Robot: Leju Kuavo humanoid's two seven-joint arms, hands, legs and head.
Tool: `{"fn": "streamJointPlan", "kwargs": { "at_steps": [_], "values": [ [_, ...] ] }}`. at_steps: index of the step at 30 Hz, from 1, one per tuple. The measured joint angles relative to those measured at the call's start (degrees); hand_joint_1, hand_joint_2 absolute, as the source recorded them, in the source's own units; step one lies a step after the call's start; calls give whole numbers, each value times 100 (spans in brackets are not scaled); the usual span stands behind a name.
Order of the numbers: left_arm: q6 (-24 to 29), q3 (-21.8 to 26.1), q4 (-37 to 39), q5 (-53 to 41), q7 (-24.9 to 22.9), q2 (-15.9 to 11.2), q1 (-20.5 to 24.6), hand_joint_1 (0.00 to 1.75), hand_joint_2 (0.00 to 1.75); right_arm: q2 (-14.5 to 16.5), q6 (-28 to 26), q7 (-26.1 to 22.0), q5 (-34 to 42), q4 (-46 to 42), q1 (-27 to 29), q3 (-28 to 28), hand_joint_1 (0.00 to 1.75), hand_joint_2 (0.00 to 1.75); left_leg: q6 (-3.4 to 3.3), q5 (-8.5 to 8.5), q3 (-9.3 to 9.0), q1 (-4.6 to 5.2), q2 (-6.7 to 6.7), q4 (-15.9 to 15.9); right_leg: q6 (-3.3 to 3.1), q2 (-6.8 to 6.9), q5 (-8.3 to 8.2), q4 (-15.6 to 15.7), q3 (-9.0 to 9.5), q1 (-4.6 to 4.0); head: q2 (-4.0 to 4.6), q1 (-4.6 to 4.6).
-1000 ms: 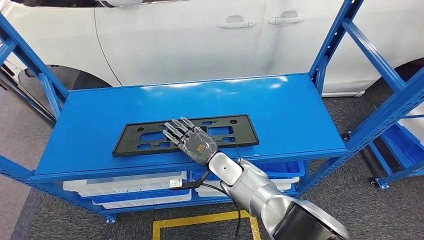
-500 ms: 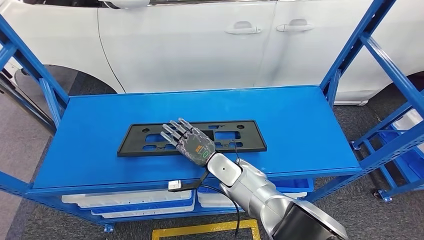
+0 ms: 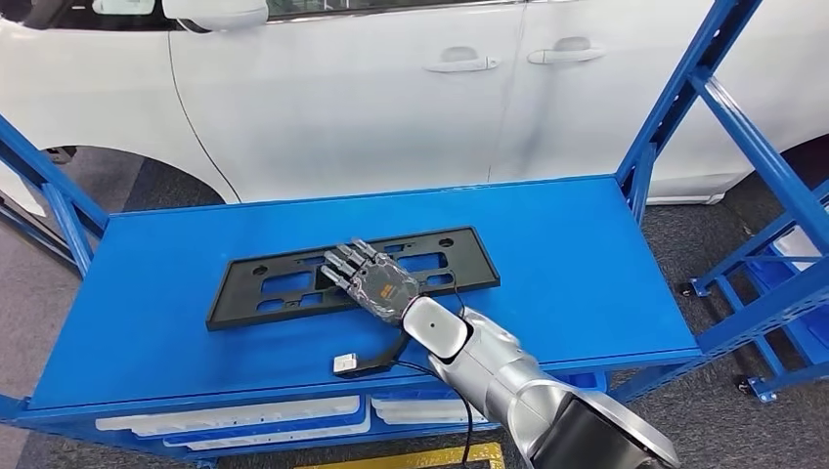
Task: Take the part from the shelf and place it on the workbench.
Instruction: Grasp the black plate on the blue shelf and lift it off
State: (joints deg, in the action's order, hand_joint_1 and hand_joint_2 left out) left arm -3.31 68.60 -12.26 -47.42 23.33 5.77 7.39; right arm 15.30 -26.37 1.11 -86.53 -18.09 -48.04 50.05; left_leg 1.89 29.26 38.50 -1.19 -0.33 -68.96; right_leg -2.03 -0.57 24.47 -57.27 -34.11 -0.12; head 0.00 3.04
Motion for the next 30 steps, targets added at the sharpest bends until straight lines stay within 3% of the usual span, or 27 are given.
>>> {"fn": "streamJointPlan", "kwargs": {
  "at_steps": [1, 3, 6, 8, 9, 11, 12, 13, 14, 15, 17, 18, 19, 22, 24, 26, 28, 29, 30],
  "values": [
    [-1, 4, 0, 14, 2, -4, -3, 0, 0, 14, 91, -9, 22, -1, -4, -15, 175, 175, -19, -267, -130, 1, 2, 406, 15, -4, 30, -3, 40, -1, 0, 0],
    [-3, 7, 0, 27, 10, -9, 5, 0, 0, 35, 190, -5, 53, -8, -17, -51, 175, 175, -74, -519, -326, 27, 9, 1013, 61, -7, 72, -18, 71, -17, 0, 0],
    [-6, 10, 0, 31, 28, -10, 0, 0, 0, 39, 241, 17, 67, -29, -32, -102, 175, 175, -162, -547, -375, 41, 4, 1142, 158, -4, 114, -28, 60, -35, 0, 0],
    [-11, 12, 0, 31, 41, -7, 0, 0, 0, 37, 264, 21, 68, -44, -43, -126, 175, 175, -208, -565, -394, 16, 3, 1169, 226, 1, 239, -182, 4, -27, 0, 0],
    [-13, 12, 0, 31, 52, -6, 8, 0, 0, 35, 283, 19, 68, -51, -47, -138, 175, 175, -232, -569, -403, 4, 6, 1181, 256, 5, 383, -425, -106, -19, 0, 0],
    [-15, 13, 0, 39, 85, -8, 19, 0, 0, 31, 310, 14, 68, -60, -40, -154, 175, 175, -263, -559, -405, 8, 9, 1182, 294, 11, 745, -1210, -491, 9, 0, 0],
    [-15, 13, 0, 43, 101, -9, 20, 0, 0, 28, 316, 12, 68, -64, -31, -157, 175, 175, -268, -554, -408, 10, 10, 1181, 306, 13, 858, -1568, -683, 22, 0, 0],
    [-15, 14, 0, 48, 115, -10, 18, 0, 0, 26, 313, 11, 68, -76, -22, -161, 175, 175, -270, -548, -413, 11, 9, 1179, 311, 15, 863, -1745, -793, 33, 0, 0],
    [-15, 14, 0, 51, 125, -10, 16, 0, 0, 25, 309, 11, 67, -99, -16, -166, 175, 175, -266, -540, -422, 11, 5, 1177, 307, 17, 750, -1678, -785, 40, 0, 0],
    [-15, 14, 0, 55, 134, -9, 15, 0, 0, 25, 299, 9, 67, -140, -15, -172, 175, 175, -257, -529, -435, 11, 1, 1174, 294, 18, 548, -1383, -663, 44, 0, 0],
    [-16, 14, 0, 64, 151, -4, 15, 0, 0, 28, 268, -8, 67, -261, -17, -188, 175, 175, -220, -501, -453, 23, -6, 1156, 249, 22, 151, -548, -287, 32, 0, 0],
    [-17, 14, 0, 69, 164, -2, 15, 0, 0, 30, 240, -26, 79, -330, -16, -196, 175, 175, -197, -489, -454, 32, -6, 1147, 228, 22, 51, -260, -158, 21, 0, 0],
    [-20, 15, 0, 72, 185, -1, 12, 0, 0, 32, 211, -48, 107, -396, -11, -208, 175, 175, -171, -480, -451, 41, -7, 1142, 207, 22, 21, -110, -94, 7, 0, 0],
    [-72, 16, 0, 75, 330, -3, -11, 0, 0, 29, 111, -227, 397, -608, 12, -324, 175, 175, -76, -451, -446, 27, -4, 1132, 122, 20, 17, -47, -75, -2, 0, 0],
    [-109, 16, 0, 75, 483, -7, -26, 0, 87, 26, 31, -549, 890, -797, 39, -479, 175, 175, -26, -254, -322, 12, -1, 844, 56, 23, -1, -4, -51, 21, 0, 1],
    [-143, 15, 0, 90, 632, -9, -43, 0, 175, 7, 28, -1067, 1713, -1097, 133, -735, 175, 175, 11, 104, 12, 3, 1, 124, 20, 27, 6, 5, -38, 22, 0, 1],
    [-184, 16, 0, 122, 731, -14, -76, 0, 175, -69, 202, -1713, 2804, -1601, 344, -1078, 175, 175, 35, 274, 304, -1, 2, -469, 10, 30, 23, 2, -21, 13, 0, 1],
    [-203, 17, 0, 135, 754, -20, -94, 0, 175, -132, 344, -1999, 3364, -1927, 474, -1249, 175, 175, 39, 202, 318, -1, 2, -481, 13, 30, 36, -3, -8, 13, 0, 1],
    [-221, 19, 0, 139, 755, -28, -109, 0, 175, -209, 524, -2232, 3911, -2306, 605, -1409, 175, 175, 34, 26, 214, -2, 3, -249, 22, 30, 53, -10, 11, 15, 0, 1]
  ]
}}
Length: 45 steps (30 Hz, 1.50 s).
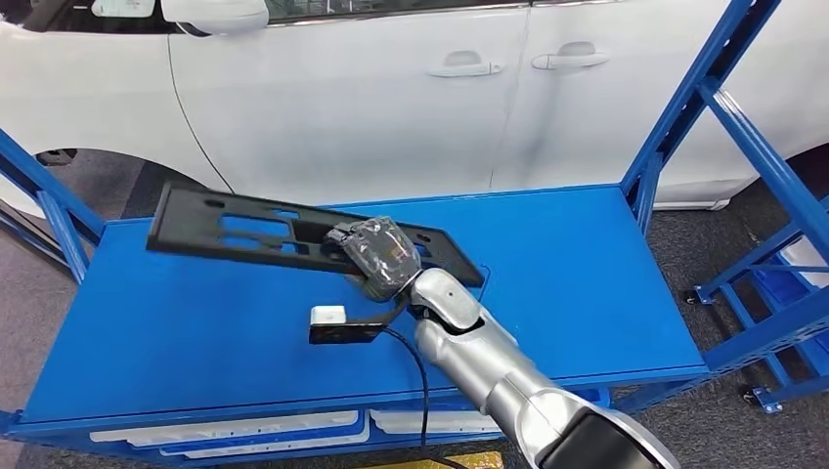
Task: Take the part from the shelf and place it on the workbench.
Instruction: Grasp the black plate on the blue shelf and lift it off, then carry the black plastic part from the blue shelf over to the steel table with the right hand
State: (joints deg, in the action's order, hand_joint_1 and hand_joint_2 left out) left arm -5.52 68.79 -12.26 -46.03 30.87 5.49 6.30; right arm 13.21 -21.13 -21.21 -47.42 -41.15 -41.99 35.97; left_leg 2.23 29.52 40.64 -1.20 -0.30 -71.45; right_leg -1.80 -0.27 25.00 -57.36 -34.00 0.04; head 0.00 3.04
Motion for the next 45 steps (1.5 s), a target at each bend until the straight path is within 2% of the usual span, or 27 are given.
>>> {"fn": "streamJointPlan", "kwargs": {
  "at_steps": [2, 4, 8, 10, 12, 13, 14, 15, 16, 18, 20, 23, 27, 29, 30, 31, 32, 33, 34, 35, 36, 38, 40, 41, 43, 44, 45],
  "values": [
    [-29, 2, 0, -8, -57, -20, -13, 0, 175, -181, 444, -400, 1143, -841, 263, -291, 175, 175, -24, -385, -378, 4, -1, 774, 43, -2, 47, -24, 36, -7, 0, -1],
    [-57, 2, 0, -16, -145, -34, -17, 0, 175, -368, 1054, -834, 2440, -1788, 583, -582, 175, 175, -79, -507, -613, 21, -10, 1261, 99, -1, 80, -53, 33, -28, 0, -1],
    [-92, 16, 0, -2, -260, -46, -53, 0, 175, -661, 2396, -1480, 4430, -3641, 1257, -1033, 175, 175, -225, -474, -642, 18, -14, 1351, 215, -1, 160, -130, -4, -21, 0, 0],
    [-100, 32, 0, 15, -283, -50, -48, 0, 175, -771, 2939, -1639, 5071, -4516, 1545, -1189, 175, 175, -291, -475, -660, 6, -7, 1373, 274, -2, 438, -591, -210, 2, 0, -1],
    [-99, 56, 0, 32, -290, -55, -42, 0, 175, -837, 3324, -1669, 5539, -5313, 1844, -1325, 175, 175, -328, -460, -665, 10, -6, 1370, 307, -2, 784, -1373, -596, 23, 0, 0],
    [-97, 67, 0, 40, -290, -56, -42, 0, 175, -854, 3494, -1672, 5767, -5638, 1989, -1373, 175, 175, -332, -452, -669, 12, -6, 1368, 315, -2, 855, -1653, -747, 32, 0, 0],
    [-95, 75, 0, 45, -291, -58, -41, 0, 175, -862, 3644, -1673, 6001, -5923, 2115, -1403, 175, 175, -331, -444, -675, 13, -8, 1364, 316, -1, 817, -1730, -803, 39, 0, -1],
    [-93, 81, 0, 47, -294, -59, -41, 0, 175, -861, 3789, -1667, 6210, -6158, 2218, -1416, 175, 175, -324, -434, -686, 13, -10, 1358, 308, -1, 673, -1576, -745, 44, 0, 0],
    [-96, 82, 0, 48, -301, -59, -39, 0, 175, -859, 3966, -1659, 6359, -6360, 2293, -1408, 175, 175, -311, -420, -699, 13, -12, 1350, 292, -1, 460, -1221, -583, 46, 0, 0],
    [-112, 82, 0, 39, -335, -60, -30, 0, 175, -876, 4370, -1658, 6430, -6665, 2371, -1349, 175, 175, -271, -384, -716, 27, -12, 1324, 245, -1, 138, -451, -221, 35, 0, -1],
    [-138, 82, 0, 30, -402, -71, -15, 0, 175, -903, 4823, -1677, 6289, -6857, 2427, -1260, 175, 175, -214, -360, -721, 46, -9, 1313, 199, -2, 73, -143, -79, 12, 0, -1],
    [-156, 84, 0, 43, -479, -93, 7, 0, 175, -908, 5208, -1684, 6111, -7018, 2488, -1149, 175, 175, -126, -358, -748, 44, -9, 1343, 121, -3, 63, -107, -64, 2, 0, 0],
    [-156, 85, 0, 51, -493, -105, 10, 0, 175, -908, 5252, -1685, 6088, -7029, 2484, -1116, 175, 175, -102, -350, -757, 41, -9, 1345, 93, 0, 48, -81, -50, 16, 0, 0],
    [-148, 87, 0, 52, -545, -112, 9, 0, 175, -908, 5248, -1682, 6011, -7010, 2476, -1009, 175, 175, -69, -119, -633, 34, -6, 1025, 52, 20, 27, -62, -30, 25, 0, 0],
    [-123, 92, 0, 53, -609, -120, 4, 0, 175, -909, 5179, -1673, 5941, -6974, 2471, -890, 175, 175, -46, 84, -471, 31, -4, 611, 28, 30, 14, -60, -31, 21, 0, 0],
    [-93, 96, 0, 52, -677, -126, 0, 0, 175, -910, 5091, -1661, 5874, -6937, 2466, -763, 175, 175, -32, 206, -392, 28, -3, 346, 8, 39, 2, -63, -34, 14, 0, 0],
    [-62, 99, 0, 48, -729, -132, -2, 0, 175, -913, 5003, -1648, 5837, -6907, 2464, -670, 175, 175, -37, 177, -435, 29, -3, 342, 5, 39, -3, -75, -45, 4, 0, 0],
    [-28, 102, 0, 40, -776, -140, -4, 0, 175, -915, 4913, -1631, 5806, -6880, 2461, -581, 175, 175, -57, 79, -569, 31, -3, 519, 5, 39, -8, -90, -56, -4, 0, 0],
    [-12, 102, 0, 29, -794, -145, 1, 0, 175, -919, 4874, -1610, 5804, -6877, 2459, -545, 175, 175, -87, -83, -792, 43, -4, 936, 18, 37, -13, -105, -62, -13, 0, 0],
    [2, 102, 0, 15, -807, -150, 5, 0, 175, -925, 4846, -1579, 5803, -6877, 2456, -515, 175, 175, -117, -171, -927, 56, -6, 1206, 40, 36, -23, -114, -72, -21, 0, 0],
    [13, 101, 0, 4, -820, -153, 7, 0, 175, -934, 4824, -1541, 5802, -6876, 2454, -488, 175, 175, -146, -203, -979, 71, -8, 1332, 68, 35, -38, -119, -84, -25, 0, 0],
    [22, 101, 0, -12, -837, -155, 4, 0, 175, -963, 4796, -1462, 5803, -6865, 2450, -440, 175, 175, -208, -250, -955, 79, -12, 1365, 142, 32, -80, -108, -102, -29, 0, 0],
    [19, 101, 0, -24, -843, -155, 10, 0, 175, -1009, 4773, -1426, 5812, -6839, 2435, -408, 175, 175, -284, -339, -923, 54, 3, 1407, 211, 27, 38, -205, -153, -21, 0, -1],
    [13, 101, 0, -29, -843, -154, 16, 0, 175, -1039, 4758, -1424, 5818, -6819, 2423, -399, 175, 175, -319, -389, -892, 39, 12, 1429, 241, 25, 217, -394, -226, -15, 0, -1],
    [-5, 100, 0, -32, -841, -155, 24, 0, 175, -1105, 4738, -1427, 5830, -6764, 2405, -390, 175, 175, -358, -466, -792, 42, 25, 1427, 289, 25, 713, -1080, -465, 17, 0, -1],
    [-18, 101, 0, -32, -836, -155, 23, 0, 175, -1139, 4732, -1434, 5831, -6725, 2402, -385, 175, 175, -359, -505, -733, 46, 27, 1421, 311, 25, 898, -1434, -570, 32, 0, 0],
    [-29, 101, 0, -30, -829, -156, 23, 0, 175, -1170, 4726, -1446, 5828, -6685, 2402, -378, 175, 175, -355, -543, -671, 48, 28, 1411, 329, 25, 982, -1650, -601, 45, 0, 0]
  ]
}}
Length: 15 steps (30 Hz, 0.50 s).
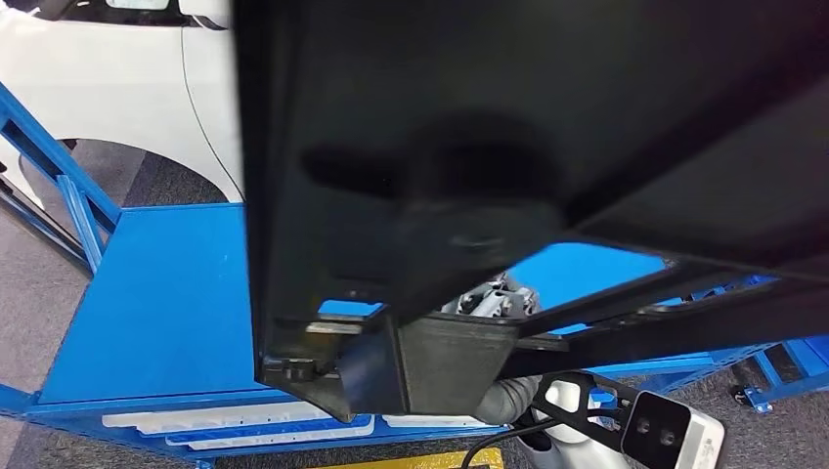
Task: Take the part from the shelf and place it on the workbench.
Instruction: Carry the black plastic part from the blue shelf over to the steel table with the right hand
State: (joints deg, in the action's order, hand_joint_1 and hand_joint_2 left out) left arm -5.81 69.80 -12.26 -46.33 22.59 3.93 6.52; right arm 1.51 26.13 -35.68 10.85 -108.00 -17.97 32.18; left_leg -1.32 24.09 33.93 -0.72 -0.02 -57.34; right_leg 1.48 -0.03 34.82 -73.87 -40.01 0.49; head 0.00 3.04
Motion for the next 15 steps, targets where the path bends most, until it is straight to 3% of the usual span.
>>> {"fn": "streamJointPlan", "kwargs": {
  "at_steps": [1, 2, 4, 5, 6, 9, 10, 11, 14, 15],
  "values": [
    [-13, 1, 0, 4, 9, 0, 0, 0, 175, -30, -8, -20, -11, 40, -1, 9, 175, 175, 8, -36, 62, 1, 0, -14, 10, 0, -27, -3, 77, 13, 0, 0],
    [-22, 1, 0, 9, 19, 0, -1, 0, 175, -54, -27, -48, -36, 77, -4, 19, 175, 175, 21, -68, 119, 0, -1, -34, 12, 1, -142, 224, 267, 24, 0, 0],
    [-34, 0, 0, 19, 32, 0, -2, 0, 175, -81, -90, -103, -92, 132, -28, 30, 175, 175, 59, -123, 220, 5, -7, -82, -14, -1, -378, 1029, 812, 29, 0, 0],
    [-37, -1, 0, 21, 32, 0, -4, 0, 175, -89, -130, -127, -114, 154, -43, 31, 175, 175, 87, -152, 250, 8, -11, -97, -41, -4, -459, 1329, 996, 15, 0, 0],
    [-37, -1, 0, 22, 28, 0, -4, 0, 175, -96, -170, -144, -123, 174, -60, 32, 175, 175, 120, -184, 270, 10, -13, -106, -71, -8, -490, 1516, 1094, -2, 0, 1],
    [-27, -1, 0, 15, -18, -6, -13, 0, 175, -115, -270, -161, -137, 235, -87, 32, 175, 175, 231, -275, 302, 5, -18, -85, -183, -5, -590, 1600, 1039, -20, 0, 1],
    [-20, -1, 0, 8, -38, -10, -20, 0, 175, -119, -291, -145, -140, 252, -94, 32, 175, 175, 259, -194, 341, 1, -20, -137, -233, 5, -645, 1611, 996, -10, 0, 0],
    [-12, -1, 0, 0, -55, -14, -27, 0, 175, -122, -308, -121, -142, 266, -97, 32, 175, 175, 281, -8, 404, -4, -20, -292, -280, 16, -709, 1629, 942, 3, 0, 0],
    [-4, -1, 0, -25, -97, -21, -29, 0, 175, -127, -321, -45, -149, 306, -94, 32, 175, 175, 333, 798, 674, -16, -19, -1290, -344, 31, -892, 1633, 717, -6, 0, 0],
    [-3, -1, 0, -32, -110, -25, -28, 0, 175, -131, -321, -26, -152, 321, -91, 32, 175, 175, 346, 904, 701, -16, -19, -1575, -343, 31, -953, 1629, 635, -13, 0, 0]
  ]
}}
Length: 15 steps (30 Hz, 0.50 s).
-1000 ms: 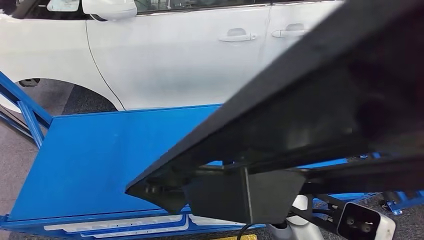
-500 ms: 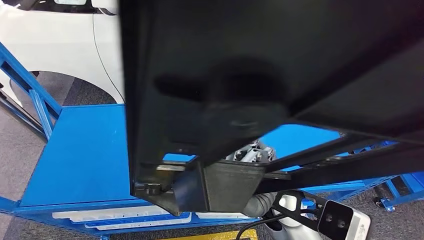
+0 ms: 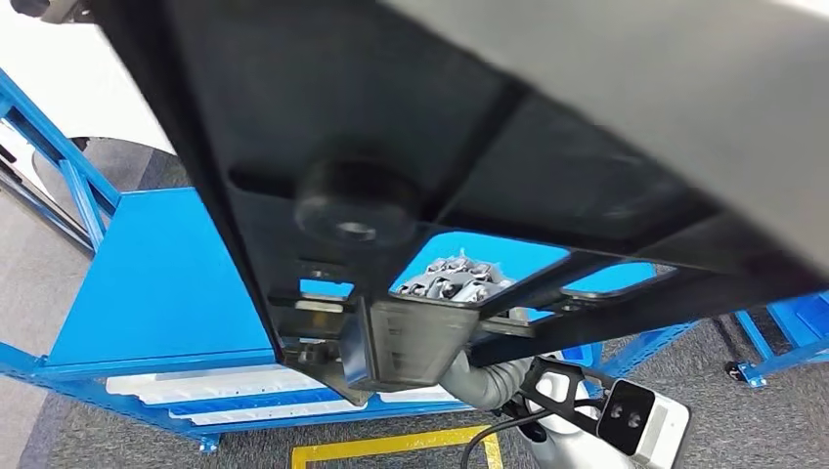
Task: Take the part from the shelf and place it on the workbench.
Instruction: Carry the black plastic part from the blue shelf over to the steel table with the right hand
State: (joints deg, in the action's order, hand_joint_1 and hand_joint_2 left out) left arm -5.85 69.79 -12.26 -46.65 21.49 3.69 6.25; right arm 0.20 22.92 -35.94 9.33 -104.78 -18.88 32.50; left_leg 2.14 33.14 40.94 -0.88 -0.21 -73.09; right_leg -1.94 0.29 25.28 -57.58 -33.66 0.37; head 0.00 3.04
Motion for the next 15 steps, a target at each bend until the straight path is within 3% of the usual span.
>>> {"fn": "streamJointPlan", "kwargs": {
  "at_steps": [1, 2, 4, 6, 7, 9, 10, 11, 12, 14, 15],
  "values": [
    [1, 0, 0, -7, -13, -4, 1, 0, 175, -5, 1, 14, -2, 14, 4, 0, 175, 175, 7, -28, -55, 0, 0, -121, 7, 0, -60, -5, -82, -4, 0, 0],
    [1, 0, 0, -12, -22, -7, 1, 0, 175, -11, 0, 26, -4, 24, 8, 0, 175, 175, 5, -156, -211, 0, 0, -41, 18, -1, -118, -13, -160, -6, 0, 0],
    [-1, 0, 0, -18, -32, -11, 10, 0, 175, -22, -1, 38, -10, 34, 12, 0, 175, 175, -24, -401, -780, 3, 0, 639, 56, -3, -220, -37, -293, -9, 0, 1],
    [-8, -1, 0, -21, -35, -14, 22, 0, 175, -31, -2, 40, -18, 35, 10, -1, 175, 175, -85, -381, -1274, 26, -9, 1393, 116, -1, -309, -58, -366, -22, 0, 1],
    [-13, -1, 0, -23, -39, -14, 25, 0, 175, -37, -1, 40, -20, 35, 10, -2, 175, 175, -121, -333, -1372, 43, -12, 1579, 152, 2, -354, -55, -379, -24, 0, 1],
    [-22, -2, 1, -24, -55, -11, 16, 0, 175, -52, -2, 41, -20, 35, 12, -5, 175, 175, -199, -380, -1347, 50, -5, 1649, 224, 2, -433, -39, -390, -17, 0, 1],
    [-23, -2, 1, -23, -64, -8, 16, 0, 175, -62, -3, 40, -20, 34, 15, -9, 175, 175, -242, -434, -1315, 43, 10, 1660, 258, -4, -389, -71, -414, -9, 0, 1],
    [-23, -2, 2, -22, -71, -5, 17, 0, 175, -75, -4, 39, -20, 34, 17, -15, 175, 175, -291, -498, -1269, 30, 27, 1673, 287, -11, -240, -185, -462, -4, 0, 0],
    [-22, -2, 2, -22, -76, -3, 20, 0, 175, -93, -5, 39, -20, 33, 22, -22, 175, 175, -329, -567, -1210, 19, 45, 1683, 313, -17, 12, -413, -541, 4, 0, 0],
    [-21, -1, 2, -21, -84, -2, 19, 0, 175, -137, -8, 37, -20, 33, 34, -34, 175, 175, -366, -695, -1049, 27, 61, 1669, 348, -21, 585, -1156, -738, 19, 0, 0],
    [-21, 0, 2, -22, -86, -2, 16, 0, 175, -162, -14, 37, -19, 33, 42, -42, 175, 175, -361, -758, -958, 31, 63, 1655, 361, -20, 732, -1500, -796, 26, 0, 0]
  ]
}}
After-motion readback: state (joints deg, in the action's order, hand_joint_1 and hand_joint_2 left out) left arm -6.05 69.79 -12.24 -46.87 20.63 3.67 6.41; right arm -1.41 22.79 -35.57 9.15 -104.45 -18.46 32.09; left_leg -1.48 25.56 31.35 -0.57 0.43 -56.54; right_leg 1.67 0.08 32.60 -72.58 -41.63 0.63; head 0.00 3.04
